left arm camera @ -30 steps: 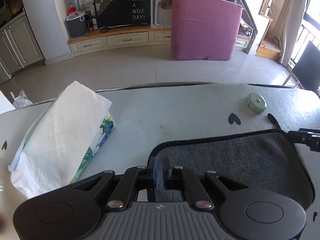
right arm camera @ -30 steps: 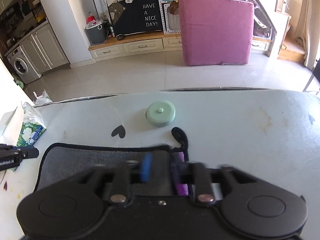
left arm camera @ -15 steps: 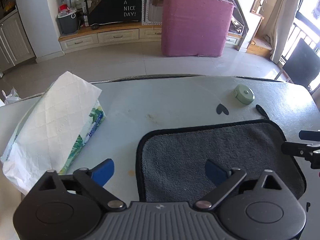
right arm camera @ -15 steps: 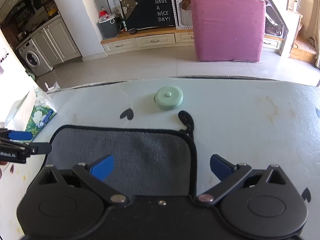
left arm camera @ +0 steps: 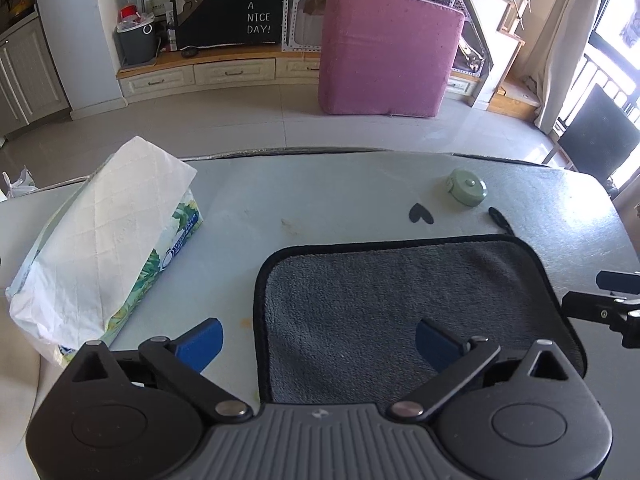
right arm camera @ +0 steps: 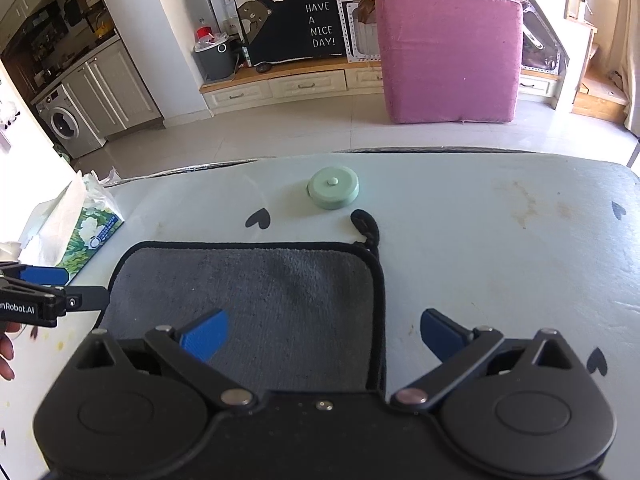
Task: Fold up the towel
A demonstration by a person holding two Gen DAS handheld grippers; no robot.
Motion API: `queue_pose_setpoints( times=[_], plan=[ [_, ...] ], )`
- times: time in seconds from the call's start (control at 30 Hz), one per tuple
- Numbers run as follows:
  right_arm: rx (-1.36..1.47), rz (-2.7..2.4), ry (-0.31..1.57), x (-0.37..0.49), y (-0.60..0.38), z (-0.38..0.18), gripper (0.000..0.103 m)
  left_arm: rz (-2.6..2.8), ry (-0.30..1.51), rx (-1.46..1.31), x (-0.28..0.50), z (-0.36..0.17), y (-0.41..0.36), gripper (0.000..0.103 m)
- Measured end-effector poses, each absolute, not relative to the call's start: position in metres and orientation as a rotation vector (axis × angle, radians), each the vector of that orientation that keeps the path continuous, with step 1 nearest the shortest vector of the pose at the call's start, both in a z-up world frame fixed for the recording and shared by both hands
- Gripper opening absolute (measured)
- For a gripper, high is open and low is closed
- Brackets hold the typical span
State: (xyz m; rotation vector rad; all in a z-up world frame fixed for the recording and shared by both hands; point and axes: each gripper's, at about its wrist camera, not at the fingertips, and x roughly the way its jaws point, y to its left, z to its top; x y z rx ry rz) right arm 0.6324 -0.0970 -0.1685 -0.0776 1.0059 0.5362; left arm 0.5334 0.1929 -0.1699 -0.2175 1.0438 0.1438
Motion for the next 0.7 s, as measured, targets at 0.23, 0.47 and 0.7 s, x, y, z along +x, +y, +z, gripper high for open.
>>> queue_pose_setpoints(
  times=[0.23, 0.47, 0.7],
  plan=[
    [-0.067, 0.542, 0.98, 0.617, -0.106, -0.15, 0.103, 0.129, 1.014, -0.232, 0.517, -0.15, 0.188, 0.102],
    [-0.06, 0.548, 0.964, 0.598, -0.11, -0.129, 0.102, 0.116, 0.965, -0.255, 0.495, -0.125, 0.184, 0.102],
    [-0.022, 0.547, 0.941, 0.58, -0.113, -0.108, 0.102, 0.108, 0.926, -0.252, 0.469, -0.101, 0.174, 0.102]
  ],
)
